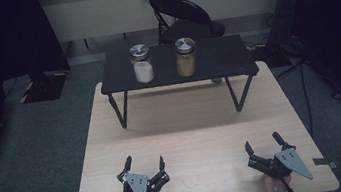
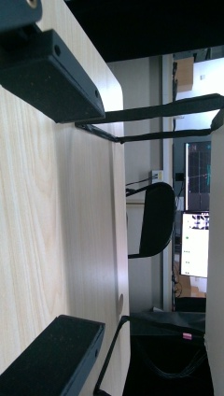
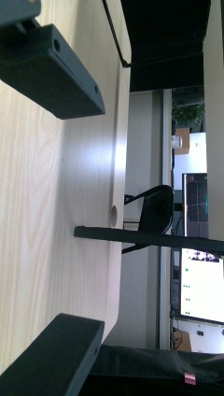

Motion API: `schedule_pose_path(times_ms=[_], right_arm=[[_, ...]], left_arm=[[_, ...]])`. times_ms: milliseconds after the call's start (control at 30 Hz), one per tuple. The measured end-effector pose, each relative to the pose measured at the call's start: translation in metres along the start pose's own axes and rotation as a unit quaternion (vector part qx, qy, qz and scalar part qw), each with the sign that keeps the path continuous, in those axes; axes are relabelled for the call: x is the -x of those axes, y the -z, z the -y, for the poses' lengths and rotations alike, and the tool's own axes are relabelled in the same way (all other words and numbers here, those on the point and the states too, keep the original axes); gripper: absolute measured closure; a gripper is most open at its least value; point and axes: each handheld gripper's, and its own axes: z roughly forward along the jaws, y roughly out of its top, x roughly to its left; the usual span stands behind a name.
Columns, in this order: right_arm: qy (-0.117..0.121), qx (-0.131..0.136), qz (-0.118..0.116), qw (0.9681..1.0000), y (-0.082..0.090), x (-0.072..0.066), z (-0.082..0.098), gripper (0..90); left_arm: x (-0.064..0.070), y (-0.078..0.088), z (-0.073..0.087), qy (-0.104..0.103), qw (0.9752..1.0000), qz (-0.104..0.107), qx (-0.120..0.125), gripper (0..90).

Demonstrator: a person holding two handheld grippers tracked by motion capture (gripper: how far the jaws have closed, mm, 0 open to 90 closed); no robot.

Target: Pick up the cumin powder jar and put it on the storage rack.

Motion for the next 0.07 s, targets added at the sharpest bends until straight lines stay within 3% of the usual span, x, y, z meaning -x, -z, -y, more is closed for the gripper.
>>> schedule_pose_path(times_ms=[67], right_arm=[[0.000,0.000,0.000,1.0000,0.0000,0.0001,0.0000,0.0]], left_arm=[[0.0007,0.0000,-0.0001,0.000,1.0000,-0.002,0.000,0.0]])
